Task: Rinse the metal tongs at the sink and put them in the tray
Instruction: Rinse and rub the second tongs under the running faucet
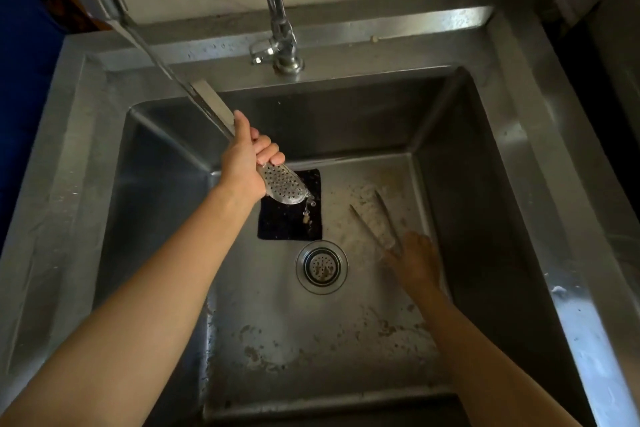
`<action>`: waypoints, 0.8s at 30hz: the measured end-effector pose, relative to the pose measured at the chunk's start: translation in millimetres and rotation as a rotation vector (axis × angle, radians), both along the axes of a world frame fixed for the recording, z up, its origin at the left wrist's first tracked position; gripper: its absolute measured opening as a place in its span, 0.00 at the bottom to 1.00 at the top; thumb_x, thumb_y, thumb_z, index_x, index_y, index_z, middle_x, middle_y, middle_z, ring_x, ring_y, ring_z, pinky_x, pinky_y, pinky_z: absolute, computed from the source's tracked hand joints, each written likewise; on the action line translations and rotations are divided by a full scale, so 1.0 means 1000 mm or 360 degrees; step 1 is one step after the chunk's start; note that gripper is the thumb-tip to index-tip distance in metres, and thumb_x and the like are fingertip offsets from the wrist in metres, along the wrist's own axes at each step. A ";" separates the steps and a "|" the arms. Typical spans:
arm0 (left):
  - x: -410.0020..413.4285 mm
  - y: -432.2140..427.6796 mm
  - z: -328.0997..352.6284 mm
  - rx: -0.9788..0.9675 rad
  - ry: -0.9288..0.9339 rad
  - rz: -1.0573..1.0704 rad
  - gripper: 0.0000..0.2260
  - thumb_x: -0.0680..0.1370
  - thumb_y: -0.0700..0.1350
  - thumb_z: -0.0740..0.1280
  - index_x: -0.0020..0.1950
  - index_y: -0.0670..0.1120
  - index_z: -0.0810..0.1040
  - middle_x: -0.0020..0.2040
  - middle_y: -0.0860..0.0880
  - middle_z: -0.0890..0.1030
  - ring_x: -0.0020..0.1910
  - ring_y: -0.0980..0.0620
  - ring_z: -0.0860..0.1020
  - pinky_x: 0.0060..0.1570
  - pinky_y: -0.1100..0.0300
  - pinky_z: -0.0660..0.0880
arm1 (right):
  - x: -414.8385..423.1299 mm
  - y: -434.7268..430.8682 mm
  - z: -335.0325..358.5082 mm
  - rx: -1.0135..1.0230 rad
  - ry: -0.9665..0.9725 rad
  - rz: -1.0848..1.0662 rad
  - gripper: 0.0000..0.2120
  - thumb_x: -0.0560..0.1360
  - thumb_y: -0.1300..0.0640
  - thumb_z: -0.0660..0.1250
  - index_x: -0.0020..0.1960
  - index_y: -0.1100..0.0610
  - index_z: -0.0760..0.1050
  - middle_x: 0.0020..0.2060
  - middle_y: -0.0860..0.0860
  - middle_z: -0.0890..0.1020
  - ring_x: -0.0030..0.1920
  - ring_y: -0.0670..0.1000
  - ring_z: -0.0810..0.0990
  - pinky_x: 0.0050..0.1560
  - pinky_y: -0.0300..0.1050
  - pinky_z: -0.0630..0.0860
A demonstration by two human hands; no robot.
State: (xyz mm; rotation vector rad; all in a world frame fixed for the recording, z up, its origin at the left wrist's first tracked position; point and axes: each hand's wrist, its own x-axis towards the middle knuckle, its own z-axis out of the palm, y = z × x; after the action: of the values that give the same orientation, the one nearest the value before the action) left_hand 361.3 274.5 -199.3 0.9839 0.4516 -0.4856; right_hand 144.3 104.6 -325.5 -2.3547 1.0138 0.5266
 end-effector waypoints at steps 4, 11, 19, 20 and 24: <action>0.003 0.002 -0.008 0.0066 -0.0076 -0.0065 0.22 0.78 0.60 0.58 0.30 0.48 0.65 0.19 0.55 0.62 0.18 0.58 0.60 0.21 0.65 0.62 | -0.004 0.001 -0.024 -0.0095 0.0075 0.0060 0.22 0.73 0.49 0.66 0.60 0.61 0.68 0.60 0.59 0.73 0.61 0.59 0.69 0.61 0.52 0.67; -0.001 0.014 -0.012 0.0076 -0.0052 -0.0023 0.22 0.77 0.60 0.59 0.28 0.48 0.66 0.19 0.54 0.65 0.18 0.57 0.63 0.22 0.64 0.65 | -0.008 0.004 -0.041 -0.0348 -0.0124 0.0029 0.11 0.75 0.58 0.63 0.53 0.64 0.73 0.51 0.62 0.76 0.52 0.60 0.74 0.53 0.52 0.70; -0.018 0.040 -0.004 0.0163 -0.0052 -0.0186 0.13 0.76 0.53 0.66 0.35 0.46 0.76 0.25 0.52 0.74 0.22 0.55 0.71 0.25 0.63 0.72 | -0.005 0.004 -0.002 0.0232 -0.0641 -0.0259 0.08 0.78 0.62 0.58 0.53 0.65 0.73 0.50 0.64 0.75 0.42 0.56 0.73 0.43 0.41 0.67; -0.019 0.044 -0.002 0.0219 -0.0056 -0.0214 0.12 0.76 0.52 0.66 0.37 0.47 0.78 0.27 0.51 0.76 0.24 0.55 0.73 0.26 0.63 0.73 | 0.001 0.009 0.013 0.0354 -0.0737 -0.0265 0.08 0.79 0.60 0.58 0.50 0.61 0.74 0.45 0.61 0.77 0.39 0.53 0.74 0.39 0.39 0.68; -0.021 0.056 0.009 0.0359 -0.0114 -0.0272 0.09 0.77 0.52 0.64 0.47 0.46 0.78 0.36 0.50 0.84 0.33 0.53 0.82 0.29 0.61 0.77 | 0.032 0.040 0.078 0.0806 -0.0968 -0.0143 0.05 0.78 0.56 0.60 0.49 0.53 0.74 0.29 0.47 0.77 0.27 0.41 0.74 0.27 0.31 0.69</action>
State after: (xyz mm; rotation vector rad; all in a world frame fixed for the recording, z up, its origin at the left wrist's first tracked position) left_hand 340.6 330.1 -190.0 1.2605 0.3648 -0.5592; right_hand 176.1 145.0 -247.7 -1.8249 0.6055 0.0063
